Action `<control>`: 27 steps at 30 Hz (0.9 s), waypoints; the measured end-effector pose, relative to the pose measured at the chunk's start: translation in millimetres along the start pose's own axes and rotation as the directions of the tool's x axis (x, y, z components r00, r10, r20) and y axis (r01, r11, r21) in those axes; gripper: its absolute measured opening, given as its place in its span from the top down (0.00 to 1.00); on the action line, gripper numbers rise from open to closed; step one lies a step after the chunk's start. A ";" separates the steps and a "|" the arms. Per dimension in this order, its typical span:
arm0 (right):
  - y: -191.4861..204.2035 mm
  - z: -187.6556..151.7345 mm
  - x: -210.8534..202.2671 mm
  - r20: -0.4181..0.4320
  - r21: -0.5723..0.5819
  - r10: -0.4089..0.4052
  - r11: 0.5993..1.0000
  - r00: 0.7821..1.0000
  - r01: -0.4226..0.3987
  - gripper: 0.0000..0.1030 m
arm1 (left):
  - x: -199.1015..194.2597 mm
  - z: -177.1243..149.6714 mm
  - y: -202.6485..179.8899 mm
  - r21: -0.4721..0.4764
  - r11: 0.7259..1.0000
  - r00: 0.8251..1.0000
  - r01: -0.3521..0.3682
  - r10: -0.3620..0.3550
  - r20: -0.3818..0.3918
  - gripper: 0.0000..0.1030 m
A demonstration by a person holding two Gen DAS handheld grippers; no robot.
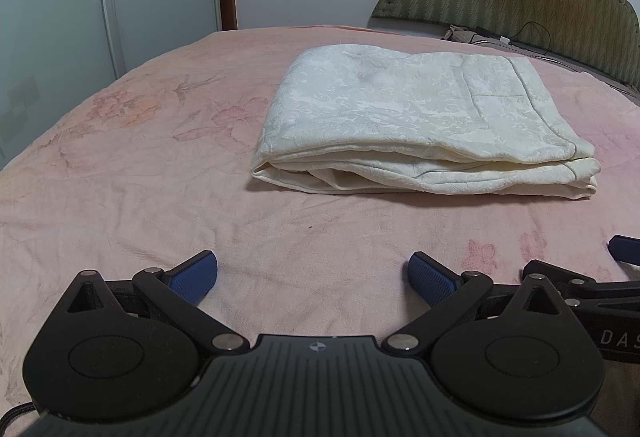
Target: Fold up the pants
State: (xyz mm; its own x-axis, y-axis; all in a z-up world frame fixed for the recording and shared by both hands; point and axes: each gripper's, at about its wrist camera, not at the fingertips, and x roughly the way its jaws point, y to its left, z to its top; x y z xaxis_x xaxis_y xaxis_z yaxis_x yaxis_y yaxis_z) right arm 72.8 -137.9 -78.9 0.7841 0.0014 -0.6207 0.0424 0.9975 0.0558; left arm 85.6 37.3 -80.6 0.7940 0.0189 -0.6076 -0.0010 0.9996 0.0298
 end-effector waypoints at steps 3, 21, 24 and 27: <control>1.8 -1.2 -1.1 0.003 -0.022 -0.004 1.000 1.000 0.004 0.00 | 0.3 0.2 0.6 -0.002 1.000 1.000 0.002 -0.002 0.000 0.00; -0.8 -1.0 3.4 -0.002 -0.027 0.024 0.999 1.000 -0.024 0.00 | 0.2 0.1 0.5 -0.001 1.000 1.000 0.002 -0.002 0.001 0.00; -0.8 -1.1 3.4 -0.001 -0.027 0.024 0.999 1.000 -0.024 0.00 | 0.2 0.2 0.5 -0.001 1.000 1.000 0.002 -0.002 0.001 0.00; -0.9 -1.1 3.3 -0.001 -0.027 0.024 0.999 1.000 -0.024 0.00 | 0.2 0.1 0.4 -0.001 1.000 1.000 0.002 -0.002 0.001 0.00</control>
State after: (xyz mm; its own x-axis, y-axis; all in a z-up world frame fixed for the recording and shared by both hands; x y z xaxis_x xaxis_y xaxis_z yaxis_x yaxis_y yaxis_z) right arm 74.7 -138.7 -81.9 0.7840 0.0258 -0.6202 0.0065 0.9987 0.0498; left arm 85.9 37.7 -80.6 0.7945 0.0170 -0.6071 -0.0003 0.9996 0.0276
